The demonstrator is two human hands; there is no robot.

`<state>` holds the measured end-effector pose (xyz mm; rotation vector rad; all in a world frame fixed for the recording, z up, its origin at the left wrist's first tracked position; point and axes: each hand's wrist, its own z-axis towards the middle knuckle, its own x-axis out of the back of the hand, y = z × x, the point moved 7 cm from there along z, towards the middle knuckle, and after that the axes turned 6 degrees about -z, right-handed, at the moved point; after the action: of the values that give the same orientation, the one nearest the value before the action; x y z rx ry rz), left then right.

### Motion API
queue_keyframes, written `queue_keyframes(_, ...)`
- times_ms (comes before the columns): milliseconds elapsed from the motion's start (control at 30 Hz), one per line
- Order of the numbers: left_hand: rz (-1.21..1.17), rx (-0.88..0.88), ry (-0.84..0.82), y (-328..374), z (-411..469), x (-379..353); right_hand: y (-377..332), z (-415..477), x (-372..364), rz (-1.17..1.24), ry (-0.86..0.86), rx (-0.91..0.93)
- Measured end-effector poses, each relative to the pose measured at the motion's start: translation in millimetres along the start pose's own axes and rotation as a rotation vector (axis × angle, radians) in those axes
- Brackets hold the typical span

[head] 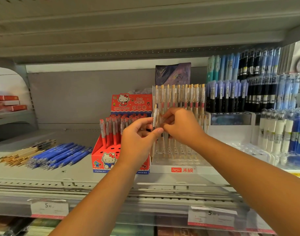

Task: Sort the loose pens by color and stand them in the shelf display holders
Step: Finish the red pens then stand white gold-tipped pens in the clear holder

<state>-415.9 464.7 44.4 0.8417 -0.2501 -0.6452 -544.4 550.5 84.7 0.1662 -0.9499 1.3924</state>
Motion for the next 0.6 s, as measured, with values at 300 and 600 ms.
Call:
queue_keyframes(300,0.027,0.012,-0.013,-3,1,0,11,-3,-5,-0.086,-0.062,-0.004)
queue_keyframes(600,0.022,-0.026,-0.060,5,-1,-13,-8,-21,17,0.563,-0.016,0.000)
